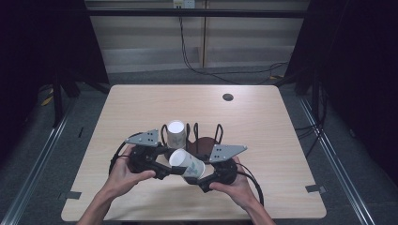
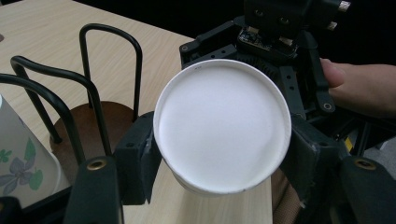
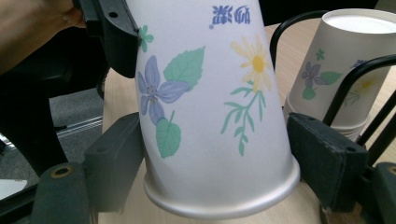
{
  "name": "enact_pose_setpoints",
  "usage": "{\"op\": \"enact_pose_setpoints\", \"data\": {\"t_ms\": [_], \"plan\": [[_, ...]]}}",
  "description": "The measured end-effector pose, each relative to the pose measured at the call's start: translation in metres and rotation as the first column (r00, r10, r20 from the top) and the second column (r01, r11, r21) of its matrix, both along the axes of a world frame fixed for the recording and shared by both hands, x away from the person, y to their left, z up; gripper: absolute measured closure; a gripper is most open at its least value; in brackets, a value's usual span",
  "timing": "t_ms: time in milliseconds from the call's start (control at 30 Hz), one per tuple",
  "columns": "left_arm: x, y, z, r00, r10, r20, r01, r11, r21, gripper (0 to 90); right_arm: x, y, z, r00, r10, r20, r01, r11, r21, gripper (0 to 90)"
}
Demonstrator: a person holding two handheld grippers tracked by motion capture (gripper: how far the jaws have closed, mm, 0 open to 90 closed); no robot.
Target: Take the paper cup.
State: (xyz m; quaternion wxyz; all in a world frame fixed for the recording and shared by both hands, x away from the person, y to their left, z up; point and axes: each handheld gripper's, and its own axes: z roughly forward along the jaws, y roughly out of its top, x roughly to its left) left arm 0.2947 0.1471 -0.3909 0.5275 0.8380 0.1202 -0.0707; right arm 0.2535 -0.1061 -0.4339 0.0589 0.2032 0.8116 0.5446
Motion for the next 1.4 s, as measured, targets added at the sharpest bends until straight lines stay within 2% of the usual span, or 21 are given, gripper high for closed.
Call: {"op": "enact_pose_setpoints", "data": {"t_ms": [200, 300, 400, 567, 667, 767, 900, 967, 1033, 1100, 1167, 1267, 1333, 1400], "plan": [[0.001, 0.001, -0.001, 0.9999, -0.003, -0.012, 0.003, 1.0000, -0.007, 35.7, 0.000, 0.001, 0.000, 0.9999, 0.013, -0.001, -0.013, 0.9998, -0.018, 26.6], [0.002, 0.003, -0.001, 0.9998, -0.008, -0.021, 0.008, 0.9998, -0.021, 35.8, -0.001, 0.000, 0.000, 0.9998, 0.017, 0.006, -0.017, 0.9998, -0.008, 26.0], [0.002, 0.003, -0.001, 0.9997, -0.012, -0.023, 0.011, 0.9998, -0.013, 35.9, -0.001, 0.002, 0.000, 0.9997, 0.019, 0.015, -0.019, 0.9998, -0.008, 24.5], [0.002, 0.002, -0.002, 0.9993, -0.026, -0.028, 0.025, 0.9996, -0.008, 35.8, -0.001, 0.004, -0.002, 0.9996, 0.029, 0.004, -0.029, 0.9995, -0.008, 24.3], [0.002, 0.001, -0.002, 0.9994, -0.029, -0.021, 0.029, 0.9996, -0.002, 35.7, -0.001, 0.006, -0.002, 0.9987, 0.050, 0.005, -0.050, 0.9987, -0.001, 26.6], [0.002, 0.002, -0.001, 0.9994, -0.029, -0.020, 0.029, 0.9995, 0.007, 35.7, -0.001, 0.007, -0.003, 0.9989, 0.047, 0.002, -0.047, 0.9989, -0.006, 29.1], [0.003, 0.002, -0.002, 0.9994, -0.027, -0.020, 0.027, 0.9996, -0.006, 35.2, 0.000, 0.004, -0.001, 0.9985, 0.053, -0.015, -0.053, 0.9986, -0.002, 32.2], [0.003, 0.002, -0.002, 0.9997, -0.025, -0.006, 0.025, 0.9997, -0.002, 34.7, 0.001, 0.002, 0.000, 0.9980, 0.056, -0.028, -0.056, 0.9984, -0.003, 32.4], [0.002, 0.003, -0.002, 0.9998, -0.013, 0.014, 0.013, 0.9998, 0.017, 28.5, 0.001, 0.001, 0.001, 0.9982, 0.047, -0.038, -0.048, 0.9988, -0.015, 32.7], [0.003, 0.003, -0.003, 1.0000, -0.006, 0.001, 0.006, 0.9997, 0.024, 22.2, 0.002, -0.002, 0.001, 0.9979, 0.040, -0.052, -0.041, 0.9991, -0.013, 32.8], [0.004, 0.004, -0.002, 0.9999, 0.008, 0.013, -0.009, 0.9995, 0.031, 19.7, 0.003, -0.005, 0.002, 0.9974, 0.033, -0.064, -0.035, 0.9992, -0.020, 32.8], [0.004, 0.005, -0.001, 0.9998, 0.009, 0.019, -0.010, 0.9995, 0.030, 19.8, 0.005, -0.009, 0.002, 0.9963, 0.023, -0.083, -0.025, 0.9994, -0.024, 32.8], [0.004, 0.005, 0.000, 0.9988, 0.015, 0.047, -0.017, 0.9987, 0.047, 20.9, 0.005, -0.010, 0.002, 0.9957, 0.019, -0.090, -0.022, 0.9994, -0.028, 32.9], [0.003, 0.006, 0.001, 0.9968, 0.014, 0.079, -0.018, 0.9990, 0.041, 21.1, 0.006, -0.012, 0.002, 0.9954, 0.014, -0.095, -0.018, 0.9993, -0.034, 32.9]]}}
